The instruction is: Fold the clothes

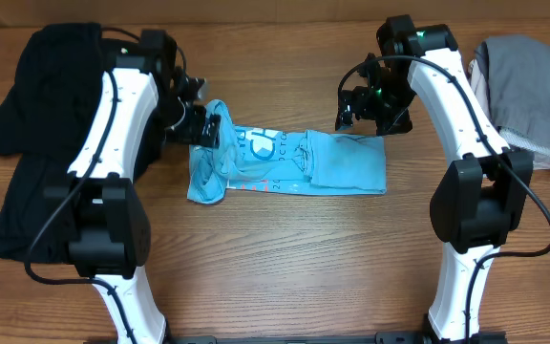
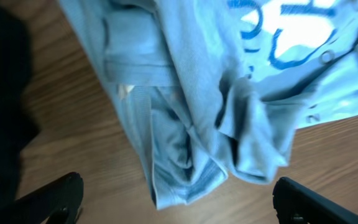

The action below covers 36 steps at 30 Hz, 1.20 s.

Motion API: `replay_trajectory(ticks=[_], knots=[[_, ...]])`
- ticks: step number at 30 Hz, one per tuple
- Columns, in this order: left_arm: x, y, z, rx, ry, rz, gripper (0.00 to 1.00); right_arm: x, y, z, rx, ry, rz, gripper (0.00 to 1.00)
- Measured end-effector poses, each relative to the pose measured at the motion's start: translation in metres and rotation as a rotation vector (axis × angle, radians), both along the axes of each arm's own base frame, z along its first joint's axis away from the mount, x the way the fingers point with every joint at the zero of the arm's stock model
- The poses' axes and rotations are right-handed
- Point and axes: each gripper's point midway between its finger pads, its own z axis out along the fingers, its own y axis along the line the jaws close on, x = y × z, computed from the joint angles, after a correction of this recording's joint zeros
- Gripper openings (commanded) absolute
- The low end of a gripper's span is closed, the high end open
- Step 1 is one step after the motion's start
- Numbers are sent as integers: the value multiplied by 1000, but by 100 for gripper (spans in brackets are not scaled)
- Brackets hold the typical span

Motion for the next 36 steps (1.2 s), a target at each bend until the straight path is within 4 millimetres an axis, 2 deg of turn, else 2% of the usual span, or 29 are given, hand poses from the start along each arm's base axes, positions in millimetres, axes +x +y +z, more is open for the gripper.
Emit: replay_trajectory(ticks=[7, 11, 15, 23, 29, 36], knots=[[-10, -13, -46, -86, -22, -147, 100, 0, -1, 0, -8, -1, 0, 97], [-15, -13, -62, -91, -27, -178, 100, 0, -2, 0, -9, 1, 0, 98], [-11, -9, -66, -62, -47, -184, 100, 0, -2, 0, -10, 0, 0, 100], [12, 1, -72, -8, -137, -140, 100, 0, -2, -1, -10, -3, 0, 100], [3, 3, -87, -3, -115, -113, 100, 0, -2, -1, -10, -2, 0, 100], [9, 2, -88, -10, -160, -75, 100, 0, -2, -1, -11, -2, 0, 100]])
